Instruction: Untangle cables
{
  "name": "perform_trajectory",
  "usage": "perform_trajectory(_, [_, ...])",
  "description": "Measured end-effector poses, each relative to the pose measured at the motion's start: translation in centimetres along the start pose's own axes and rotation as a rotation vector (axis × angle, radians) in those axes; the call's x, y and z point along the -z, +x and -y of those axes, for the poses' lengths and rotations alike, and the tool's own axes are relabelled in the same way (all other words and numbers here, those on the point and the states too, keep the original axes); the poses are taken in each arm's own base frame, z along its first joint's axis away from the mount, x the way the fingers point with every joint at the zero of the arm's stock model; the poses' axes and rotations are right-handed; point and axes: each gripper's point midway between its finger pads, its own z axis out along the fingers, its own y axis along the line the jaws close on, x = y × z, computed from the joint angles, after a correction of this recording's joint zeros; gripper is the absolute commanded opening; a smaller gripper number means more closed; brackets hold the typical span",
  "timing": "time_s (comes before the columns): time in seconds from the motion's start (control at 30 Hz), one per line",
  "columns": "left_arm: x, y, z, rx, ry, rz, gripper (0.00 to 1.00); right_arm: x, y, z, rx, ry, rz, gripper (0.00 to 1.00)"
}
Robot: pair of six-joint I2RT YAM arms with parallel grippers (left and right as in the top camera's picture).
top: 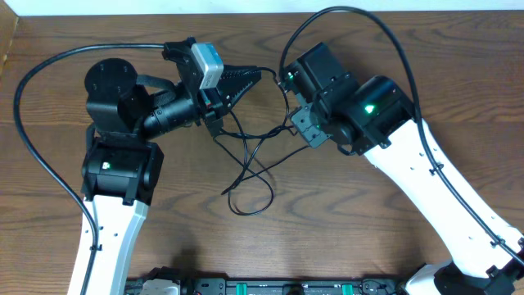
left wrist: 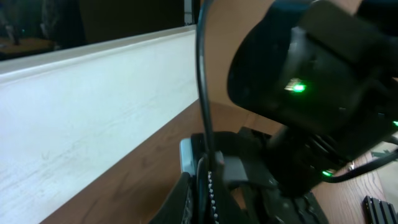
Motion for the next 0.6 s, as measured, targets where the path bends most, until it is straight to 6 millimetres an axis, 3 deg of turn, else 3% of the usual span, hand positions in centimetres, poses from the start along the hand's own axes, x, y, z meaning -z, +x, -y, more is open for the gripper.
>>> perform_trajectory(0.17, [-0.1,0.2,-0.3,0.007,-0.003,-0.004,0.07,0.3,-0.4,-1.9,0.074,-0.024,0.021,0.69])
perform_trajectory(0.6, [-0.1,0.3,-0.5,0.008,-0.009,-0.005,0.07,0.6,-0.9,-4.4,0.152,-0.057,0.050,0.68])
